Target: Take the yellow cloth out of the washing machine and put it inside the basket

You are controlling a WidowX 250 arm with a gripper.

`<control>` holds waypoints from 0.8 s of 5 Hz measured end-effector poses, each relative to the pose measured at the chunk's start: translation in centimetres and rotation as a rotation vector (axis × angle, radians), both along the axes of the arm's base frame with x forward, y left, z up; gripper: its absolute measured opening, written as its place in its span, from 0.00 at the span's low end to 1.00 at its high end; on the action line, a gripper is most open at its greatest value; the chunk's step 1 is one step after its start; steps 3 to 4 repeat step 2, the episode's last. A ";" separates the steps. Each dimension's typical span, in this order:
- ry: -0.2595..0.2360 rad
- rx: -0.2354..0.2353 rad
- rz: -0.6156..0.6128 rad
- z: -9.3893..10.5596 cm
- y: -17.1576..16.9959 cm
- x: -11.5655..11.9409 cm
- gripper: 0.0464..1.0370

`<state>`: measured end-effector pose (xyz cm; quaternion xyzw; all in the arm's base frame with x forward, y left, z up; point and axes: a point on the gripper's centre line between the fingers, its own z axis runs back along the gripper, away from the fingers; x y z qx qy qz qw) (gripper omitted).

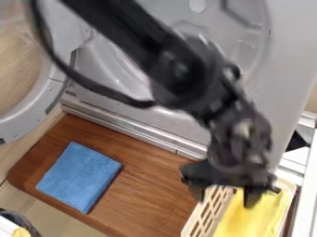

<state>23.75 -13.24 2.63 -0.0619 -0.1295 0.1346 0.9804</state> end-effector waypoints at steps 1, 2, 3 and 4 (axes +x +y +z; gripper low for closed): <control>-0.020 -0.009 0.017 2.6 2.1 -0.3 0.96; -0.026 -0.005 0.065 3.1 5.5 -0.9 0.96; -0.026 -0.005 0.065 3.1 5.5 -0.9 0.96; -0.026 -0.005 0.065 3.1 5.5 -0.9 0.96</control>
